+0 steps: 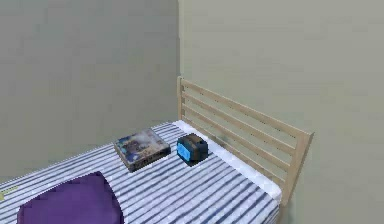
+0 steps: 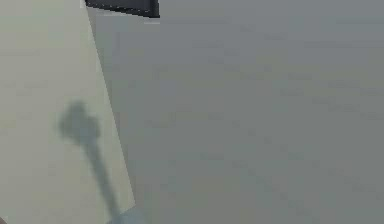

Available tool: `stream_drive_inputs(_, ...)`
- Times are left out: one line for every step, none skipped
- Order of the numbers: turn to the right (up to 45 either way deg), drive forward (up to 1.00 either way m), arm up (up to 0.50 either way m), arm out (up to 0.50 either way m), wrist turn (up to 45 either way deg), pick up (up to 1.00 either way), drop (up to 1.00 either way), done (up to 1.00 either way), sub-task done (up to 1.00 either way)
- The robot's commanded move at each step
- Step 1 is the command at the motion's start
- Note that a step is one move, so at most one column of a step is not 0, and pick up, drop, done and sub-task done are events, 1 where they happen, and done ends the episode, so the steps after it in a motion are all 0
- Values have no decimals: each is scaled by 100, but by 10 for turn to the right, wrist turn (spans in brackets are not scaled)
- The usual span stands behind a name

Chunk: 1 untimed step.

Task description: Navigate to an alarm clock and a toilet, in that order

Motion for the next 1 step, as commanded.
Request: stream_drive_inputs(-450,0,0,0,0,0,0,0,0)
